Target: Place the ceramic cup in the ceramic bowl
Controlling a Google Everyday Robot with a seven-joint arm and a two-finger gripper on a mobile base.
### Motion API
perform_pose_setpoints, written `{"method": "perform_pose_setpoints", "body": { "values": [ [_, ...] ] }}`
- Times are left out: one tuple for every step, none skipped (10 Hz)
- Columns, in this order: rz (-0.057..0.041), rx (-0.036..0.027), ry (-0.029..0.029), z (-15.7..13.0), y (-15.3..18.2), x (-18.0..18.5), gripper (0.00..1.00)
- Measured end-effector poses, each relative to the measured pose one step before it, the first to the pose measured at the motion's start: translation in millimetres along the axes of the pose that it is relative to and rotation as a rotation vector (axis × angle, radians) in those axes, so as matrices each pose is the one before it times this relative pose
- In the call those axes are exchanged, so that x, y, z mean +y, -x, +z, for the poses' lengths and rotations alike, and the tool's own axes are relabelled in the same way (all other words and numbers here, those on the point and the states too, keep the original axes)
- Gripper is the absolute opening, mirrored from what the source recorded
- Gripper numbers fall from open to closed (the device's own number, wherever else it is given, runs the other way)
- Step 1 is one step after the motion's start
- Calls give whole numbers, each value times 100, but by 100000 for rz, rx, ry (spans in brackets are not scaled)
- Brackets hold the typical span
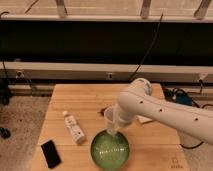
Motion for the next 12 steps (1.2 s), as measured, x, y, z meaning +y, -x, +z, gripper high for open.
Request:
{"method": "perform_pose_setpoints", "body": {
  "values": [
    [46, -26, 117, 131, 33, 96, 0],
    [76, 27, 123, 134, 10, 109, 0],
    [23, -163, 57, 136, 106, 100, 0],
    [110, -9, -8, 166, -17, 88, 0],
    [47, -56, 79, 212, 19, 158, 0],
    [67, 4, 43, 196, 6, 143, 0],
    [46, -32, -96, 129, 25, 1, 0],
    [6, 62, -30, 136, 7, 74, 0],
    [156, -104, -3, 172, 17, 57, 0],
    [114, -44, -12, 122, -11, 62, 0],
    [121, -96, -2, 205, -31, 123, 0],
    [83, -127, 15, 97, -4, 66, 0]
  ]
}}
